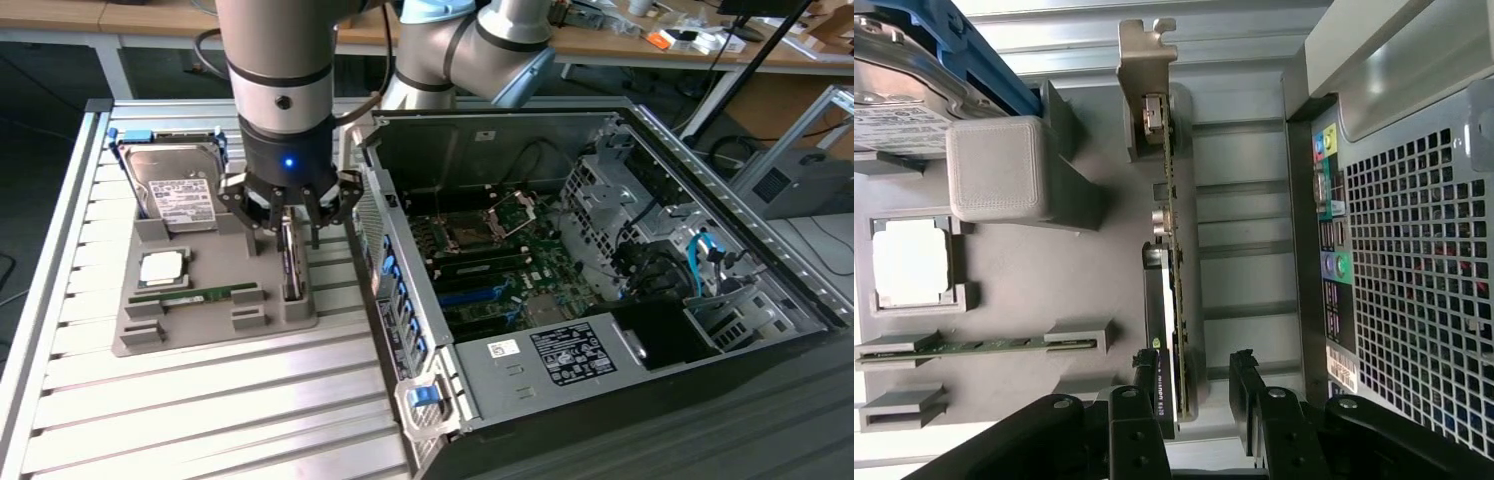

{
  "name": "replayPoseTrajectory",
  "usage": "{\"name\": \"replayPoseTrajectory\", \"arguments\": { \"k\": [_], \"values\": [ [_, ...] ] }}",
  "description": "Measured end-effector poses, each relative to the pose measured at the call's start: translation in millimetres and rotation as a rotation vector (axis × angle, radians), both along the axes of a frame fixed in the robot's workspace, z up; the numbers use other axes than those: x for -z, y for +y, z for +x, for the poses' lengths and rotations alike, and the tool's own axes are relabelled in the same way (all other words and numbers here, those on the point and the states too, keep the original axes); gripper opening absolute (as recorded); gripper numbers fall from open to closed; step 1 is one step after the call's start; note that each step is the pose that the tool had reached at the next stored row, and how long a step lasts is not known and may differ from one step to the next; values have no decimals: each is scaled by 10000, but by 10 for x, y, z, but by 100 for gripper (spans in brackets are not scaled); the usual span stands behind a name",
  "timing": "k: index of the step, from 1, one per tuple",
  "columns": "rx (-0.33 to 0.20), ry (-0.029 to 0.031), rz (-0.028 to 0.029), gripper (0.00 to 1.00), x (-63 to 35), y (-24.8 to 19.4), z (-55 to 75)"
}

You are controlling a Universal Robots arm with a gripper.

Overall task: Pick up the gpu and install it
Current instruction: 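Pick up the gpu and move the gpu toward the slot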

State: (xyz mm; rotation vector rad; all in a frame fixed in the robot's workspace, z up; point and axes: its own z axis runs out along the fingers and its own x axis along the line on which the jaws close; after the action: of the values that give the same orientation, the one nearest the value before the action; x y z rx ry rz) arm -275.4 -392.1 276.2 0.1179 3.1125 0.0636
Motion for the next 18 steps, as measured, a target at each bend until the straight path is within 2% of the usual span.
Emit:
{"name": "replayPoseTrajectory", "arguments": {
  "k": [18],
  "values": [
    [0,0,0,42,48,0,0]
  ]
}}
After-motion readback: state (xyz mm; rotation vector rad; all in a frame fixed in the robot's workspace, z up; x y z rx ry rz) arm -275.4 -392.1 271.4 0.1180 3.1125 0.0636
